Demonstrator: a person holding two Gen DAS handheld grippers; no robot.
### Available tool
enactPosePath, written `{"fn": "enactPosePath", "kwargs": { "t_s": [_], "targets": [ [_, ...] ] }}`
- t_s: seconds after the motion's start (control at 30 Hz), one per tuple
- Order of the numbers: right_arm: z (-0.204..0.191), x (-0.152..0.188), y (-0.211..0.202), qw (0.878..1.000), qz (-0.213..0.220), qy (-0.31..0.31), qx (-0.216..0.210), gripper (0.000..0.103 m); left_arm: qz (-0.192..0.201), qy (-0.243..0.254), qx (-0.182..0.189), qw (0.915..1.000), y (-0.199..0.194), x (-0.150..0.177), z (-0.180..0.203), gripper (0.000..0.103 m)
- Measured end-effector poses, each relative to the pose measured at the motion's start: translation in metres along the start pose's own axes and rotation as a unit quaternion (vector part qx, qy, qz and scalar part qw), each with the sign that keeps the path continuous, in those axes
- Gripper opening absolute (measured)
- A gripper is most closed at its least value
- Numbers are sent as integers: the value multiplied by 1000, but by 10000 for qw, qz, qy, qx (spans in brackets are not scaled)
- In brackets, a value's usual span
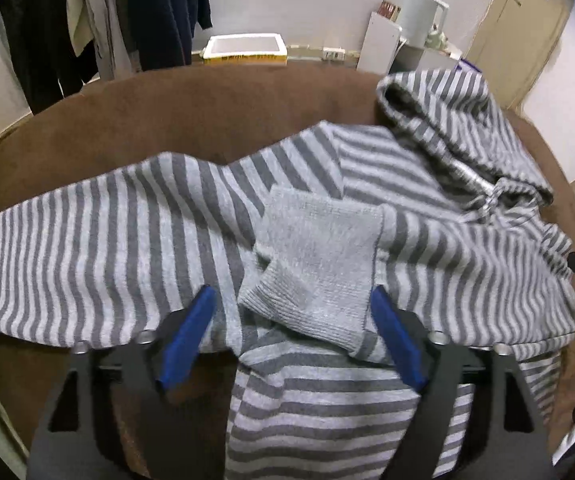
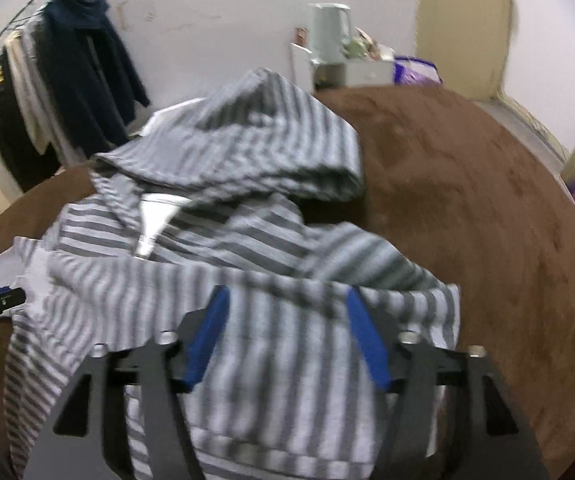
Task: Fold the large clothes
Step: 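Move the left gripper to the other sleeve's cuff and close on it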
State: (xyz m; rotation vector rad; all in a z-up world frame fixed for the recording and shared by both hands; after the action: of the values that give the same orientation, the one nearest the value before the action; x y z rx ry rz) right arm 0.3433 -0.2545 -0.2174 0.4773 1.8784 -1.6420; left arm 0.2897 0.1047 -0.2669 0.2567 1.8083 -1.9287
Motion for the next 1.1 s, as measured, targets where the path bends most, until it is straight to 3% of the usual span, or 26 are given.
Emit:
{"fn": "enactPosePath", "kwargs": {
  "t_s": [0.07,0.2,0.5,0.8,0.97,1.1],
  "targets": [
    [-15,-6,-6,9999,52,-128,-87,73,82,-10,-14,10000,-11,-4,-1,96],
    [-48,-13,-18,9987,205,-424,-215,83,157,-132,-169,9996,-28,-11,-12,96],
    [-138,-16,-30,9919,359,-941,-776,83,630,-634,-581,9943,-85,-15,-75,96],
    [-239,-4,-18,9777,209,-1479,-1477,83,677,-1560,-1281,9771,-138,10,-215,96],
    [-283,8,-8,9719,106,-1625,-1697,83,829,-2103,-1519,9622,-162,35,-293,96],
    [-311,18,2,9686,5,-1748,-1770,83,846,-2401,-1468,9558,-164,53,-332,96]
  ]
}}
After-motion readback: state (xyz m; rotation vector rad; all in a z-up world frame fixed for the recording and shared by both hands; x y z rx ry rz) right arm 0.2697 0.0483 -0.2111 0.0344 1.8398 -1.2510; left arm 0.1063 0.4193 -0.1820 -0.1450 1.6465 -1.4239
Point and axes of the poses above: each gripper's, at about its wrist camera, not at the fingertips, and y roughly the way its jaws point, z to its right, x to its underside, the point moved 10 cm from there along y, roughly the way its jaws point
